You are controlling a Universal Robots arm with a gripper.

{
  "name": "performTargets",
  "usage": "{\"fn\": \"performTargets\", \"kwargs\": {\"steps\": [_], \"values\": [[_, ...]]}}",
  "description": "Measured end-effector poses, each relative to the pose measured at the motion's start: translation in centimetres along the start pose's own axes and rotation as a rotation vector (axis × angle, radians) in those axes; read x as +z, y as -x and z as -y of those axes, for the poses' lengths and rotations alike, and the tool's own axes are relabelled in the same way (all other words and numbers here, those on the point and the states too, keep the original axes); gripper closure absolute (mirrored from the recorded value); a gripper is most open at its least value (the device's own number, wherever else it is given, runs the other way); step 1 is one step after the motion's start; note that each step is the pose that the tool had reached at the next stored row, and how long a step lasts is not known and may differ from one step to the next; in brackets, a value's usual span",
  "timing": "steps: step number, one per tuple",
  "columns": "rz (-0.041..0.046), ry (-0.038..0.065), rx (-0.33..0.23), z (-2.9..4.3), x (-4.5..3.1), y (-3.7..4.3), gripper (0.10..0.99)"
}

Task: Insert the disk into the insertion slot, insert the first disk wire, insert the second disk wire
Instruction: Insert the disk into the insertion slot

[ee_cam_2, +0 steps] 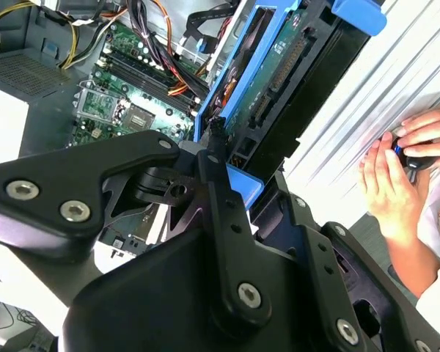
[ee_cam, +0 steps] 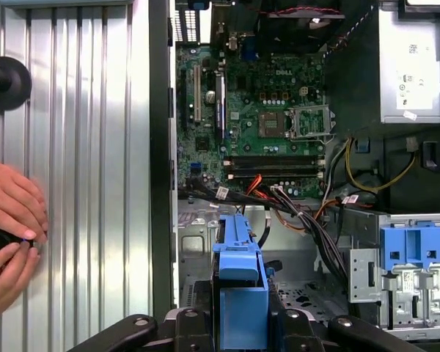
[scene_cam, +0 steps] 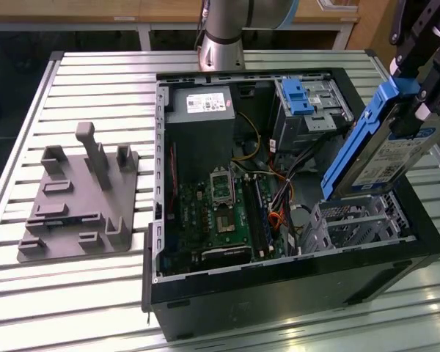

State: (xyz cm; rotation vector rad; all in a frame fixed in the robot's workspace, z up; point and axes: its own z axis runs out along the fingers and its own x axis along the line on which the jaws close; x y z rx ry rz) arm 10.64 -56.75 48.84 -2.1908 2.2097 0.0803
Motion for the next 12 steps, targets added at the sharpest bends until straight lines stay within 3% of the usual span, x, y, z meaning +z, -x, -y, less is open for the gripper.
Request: {"fn": "performTargets", "kwargs": {"steps": [6, 12], "values": [[0.0003, 0.0, 0.0, 0.2, 0.04, 0.0, 0.722], [0.0001, 0.0, -0.002, 1.16, 0.14, 0.0, 0.722]]}}
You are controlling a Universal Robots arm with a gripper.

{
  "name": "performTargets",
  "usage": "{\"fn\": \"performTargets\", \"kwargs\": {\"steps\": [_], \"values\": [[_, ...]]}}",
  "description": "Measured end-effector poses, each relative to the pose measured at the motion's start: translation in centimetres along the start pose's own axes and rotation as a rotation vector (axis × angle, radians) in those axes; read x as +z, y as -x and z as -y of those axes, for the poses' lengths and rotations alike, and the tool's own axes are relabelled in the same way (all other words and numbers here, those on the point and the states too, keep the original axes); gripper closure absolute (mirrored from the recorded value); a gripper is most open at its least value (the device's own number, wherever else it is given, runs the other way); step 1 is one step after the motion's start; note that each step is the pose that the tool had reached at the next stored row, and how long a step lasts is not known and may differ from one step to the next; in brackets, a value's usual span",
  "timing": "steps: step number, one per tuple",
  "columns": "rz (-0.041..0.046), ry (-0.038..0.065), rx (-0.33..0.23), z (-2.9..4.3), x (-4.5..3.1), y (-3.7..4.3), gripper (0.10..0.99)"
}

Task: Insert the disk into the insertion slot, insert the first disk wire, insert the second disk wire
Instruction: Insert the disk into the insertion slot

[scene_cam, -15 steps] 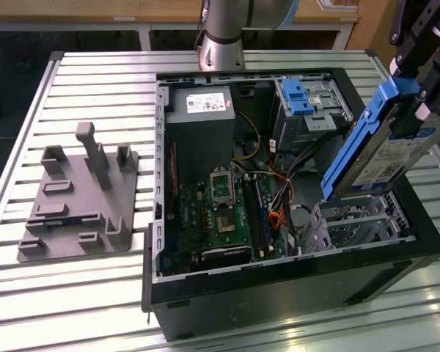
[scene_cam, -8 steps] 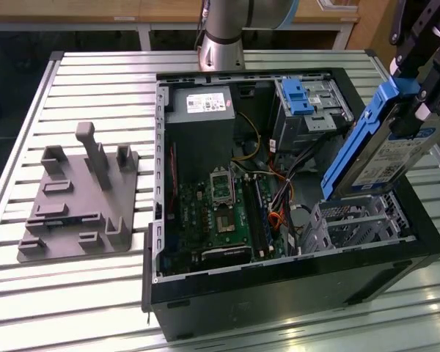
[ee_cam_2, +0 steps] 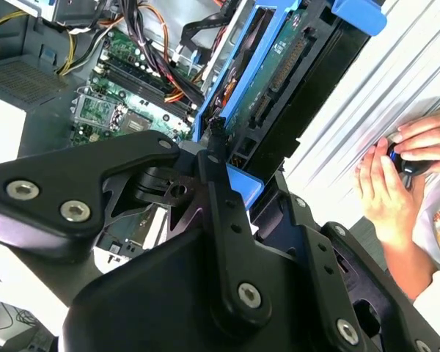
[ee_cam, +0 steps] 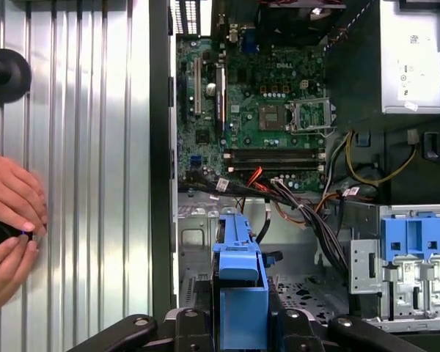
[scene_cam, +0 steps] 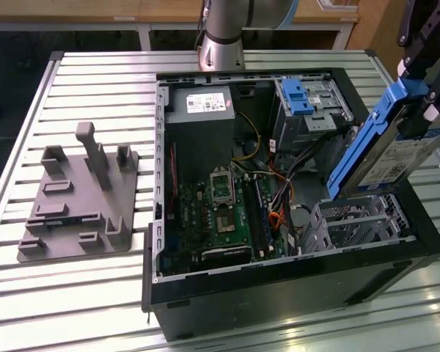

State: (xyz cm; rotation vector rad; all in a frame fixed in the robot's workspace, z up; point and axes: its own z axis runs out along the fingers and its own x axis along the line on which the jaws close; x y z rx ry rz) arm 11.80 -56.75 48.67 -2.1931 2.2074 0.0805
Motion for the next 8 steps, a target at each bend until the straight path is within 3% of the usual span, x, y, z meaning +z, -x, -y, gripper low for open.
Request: {"fn": "performTargets", "kwargs": {"steps": [8], "values": [[-0.0002, 0.0, 0.0, 0.55, 0.29, -0.01, 0.722]]}}
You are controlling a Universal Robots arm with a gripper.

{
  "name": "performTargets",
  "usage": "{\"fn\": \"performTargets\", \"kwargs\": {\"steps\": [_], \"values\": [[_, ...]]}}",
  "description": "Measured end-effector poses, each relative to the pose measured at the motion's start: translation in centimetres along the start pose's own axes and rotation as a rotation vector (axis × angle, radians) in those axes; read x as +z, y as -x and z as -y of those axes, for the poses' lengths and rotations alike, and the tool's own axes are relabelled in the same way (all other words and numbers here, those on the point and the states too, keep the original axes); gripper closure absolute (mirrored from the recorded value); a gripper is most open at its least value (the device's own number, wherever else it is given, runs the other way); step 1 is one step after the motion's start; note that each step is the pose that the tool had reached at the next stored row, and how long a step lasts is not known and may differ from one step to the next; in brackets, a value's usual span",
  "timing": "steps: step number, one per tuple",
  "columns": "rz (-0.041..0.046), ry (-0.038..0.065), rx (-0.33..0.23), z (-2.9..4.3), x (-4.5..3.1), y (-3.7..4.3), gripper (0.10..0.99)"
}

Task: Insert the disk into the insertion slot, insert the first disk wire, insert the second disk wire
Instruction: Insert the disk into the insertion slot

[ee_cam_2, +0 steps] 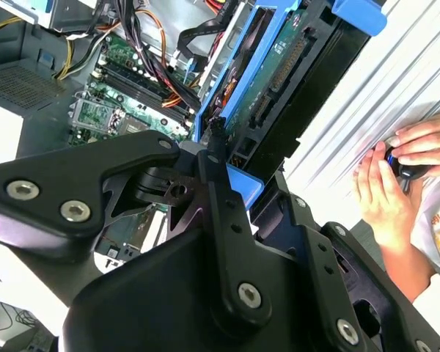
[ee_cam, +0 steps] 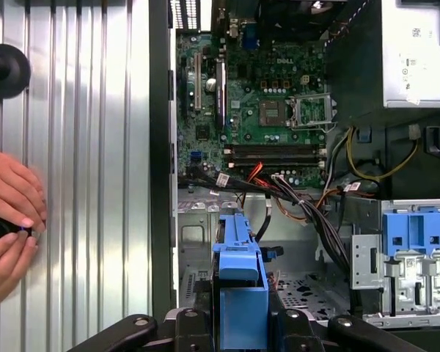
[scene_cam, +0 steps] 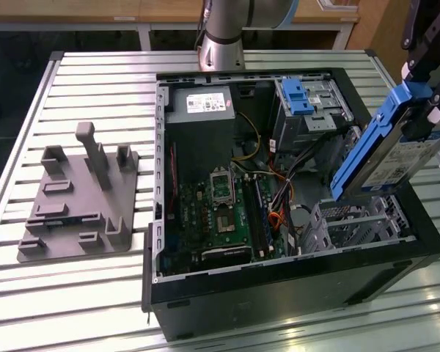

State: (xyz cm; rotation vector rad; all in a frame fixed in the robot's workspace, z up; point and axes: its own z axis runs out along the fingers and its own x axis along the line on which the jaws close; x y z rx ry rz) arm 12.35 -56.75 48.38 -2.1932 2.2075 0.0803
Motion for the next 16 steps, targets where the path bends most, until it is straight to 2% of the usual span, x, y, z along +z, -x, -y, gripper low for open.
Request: {"fn": "performTargets", "kwargs": {"steps": [7, 16], "values": [[0.0001, 0.0, 0.0, 0.01, 0.08, -0.01, 0.722], [0.0001, 0.0, 0.0, 0.02, 0.53, -0.03, 0.722]]}}
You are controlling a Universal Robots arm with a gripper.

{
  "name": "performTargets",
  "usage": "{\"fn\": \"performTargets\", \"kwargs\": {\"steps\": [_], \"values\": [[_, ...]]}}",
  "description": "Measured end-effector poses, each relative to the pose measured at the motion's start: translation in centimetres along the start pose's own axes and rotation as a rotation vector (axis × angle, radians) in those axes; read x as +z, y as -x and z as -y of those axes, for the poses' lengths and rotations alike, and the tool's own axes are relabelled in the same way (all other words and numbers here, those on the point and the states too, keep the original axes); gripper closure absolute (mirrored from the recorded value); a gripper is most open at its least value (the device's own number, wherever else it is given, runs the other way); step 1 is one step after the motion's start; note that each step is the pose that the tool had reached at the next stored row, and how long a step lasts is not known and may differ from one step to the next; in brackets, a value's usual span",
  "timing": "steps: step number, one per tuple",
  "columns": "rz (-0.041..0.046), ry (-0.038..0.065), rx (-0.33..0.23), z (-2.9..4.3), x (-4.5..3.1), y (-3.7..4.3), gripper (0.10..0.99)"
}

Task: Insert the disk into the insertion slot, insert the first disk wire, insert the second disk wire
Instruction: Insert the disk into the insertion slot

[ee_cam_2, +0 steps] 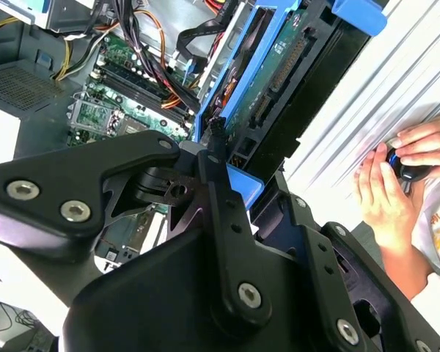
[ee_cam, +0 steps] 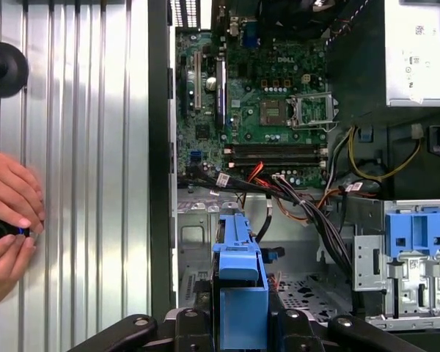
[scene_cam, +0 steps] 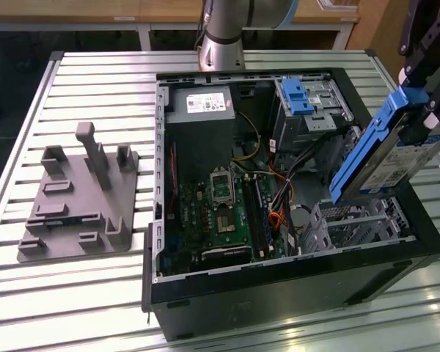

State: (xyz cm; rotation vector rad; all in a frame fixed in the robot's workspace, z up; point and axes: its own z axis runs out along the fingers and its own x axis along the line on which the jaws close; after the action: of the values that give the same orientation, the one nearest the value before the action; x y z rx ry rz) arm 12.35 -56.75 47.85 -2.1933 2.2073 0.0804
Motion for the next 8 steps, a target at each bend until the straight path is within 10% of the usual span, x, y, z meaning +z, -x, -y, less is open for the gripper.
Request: {"fn": "performTargets", "kwargs": {"steps": [8], "values": [[0.0, 0.0, 0.0, 0.01, 0.52, -0.03, 0.722]]}}
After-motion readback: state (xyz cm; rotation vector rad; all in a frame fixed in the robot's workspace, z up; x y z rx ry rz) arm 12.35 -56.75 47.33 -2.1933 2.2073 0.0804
